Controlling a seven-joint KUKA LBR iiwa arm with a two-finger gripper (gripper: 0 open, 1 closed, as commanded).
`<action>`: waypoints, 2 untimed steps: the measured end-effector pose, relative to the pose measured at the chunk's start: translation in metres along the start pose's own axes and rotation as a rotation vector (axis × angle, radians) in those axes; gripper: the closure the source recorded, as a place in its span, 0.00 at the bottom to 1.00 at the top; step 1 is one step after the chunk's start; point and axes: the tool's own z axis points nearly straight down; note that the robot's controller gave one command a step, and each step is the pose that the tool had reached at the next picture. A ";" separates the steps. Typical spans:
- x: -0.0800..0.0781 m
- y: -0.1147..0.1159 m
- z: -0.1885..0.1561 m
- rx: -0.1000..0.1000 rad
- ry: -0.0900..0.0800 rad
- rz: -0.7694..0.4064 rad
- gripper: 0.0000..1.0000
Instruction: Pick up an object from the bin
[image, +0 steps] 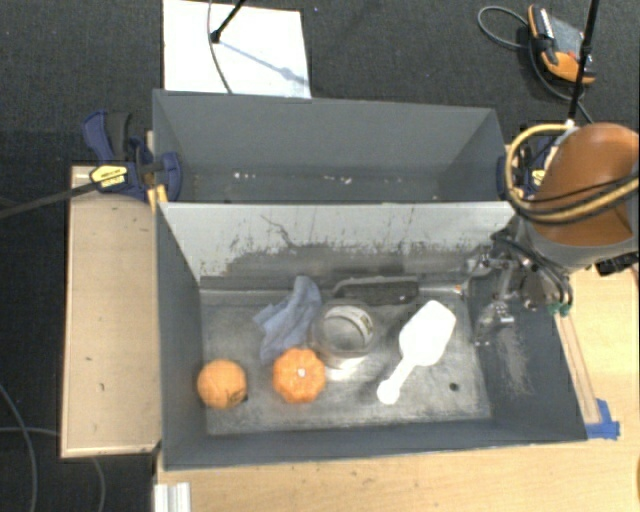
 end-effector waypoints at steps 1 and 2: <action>0.002 0.025 0.092 -0.003 -0.001 -0.070 1.00; 0.002 0.025 0.092 -0.003 -0.001 -0.075 1.00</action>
Offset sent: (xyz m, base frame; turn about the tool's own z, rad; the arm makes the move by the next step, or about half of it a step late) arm 0.0000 0.0000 0.0000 0.0000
